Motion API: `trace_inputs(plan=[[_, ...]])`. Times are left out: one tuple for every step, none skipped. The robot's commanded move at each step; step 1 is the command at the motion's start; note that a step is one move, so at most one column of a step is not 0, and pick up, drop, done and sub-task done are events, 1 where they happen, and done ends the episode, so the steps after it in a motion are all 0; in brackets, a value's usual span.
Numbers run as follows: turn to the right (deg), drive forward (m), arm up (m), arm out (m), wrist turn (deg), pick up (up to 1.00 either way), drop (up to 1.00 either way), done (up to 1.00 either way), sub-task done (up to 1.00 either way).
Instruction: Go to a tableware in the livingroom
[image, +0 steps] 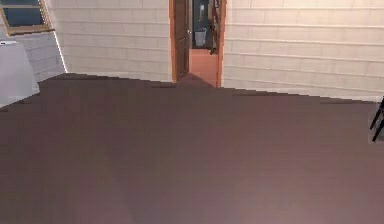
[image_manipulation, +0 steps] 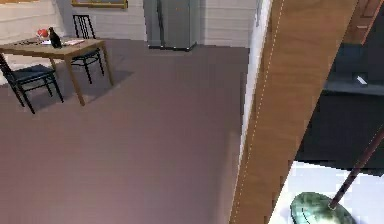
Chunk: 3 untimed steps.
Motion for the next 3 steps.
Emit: trace_inputs(plan=[[3.0, 0.0, 0.0, 0.0, 0.0, 0.0, 0.0, 0.0, 0.0], [0.0, 0.15, 0.0, 0.0, 0.0, 0.0, 0.0, 0.0, 0.0], [0.0, 1.0, 0.0, 0.0, 0.0, 0.0, 0.0, 0.0, 0.0]])
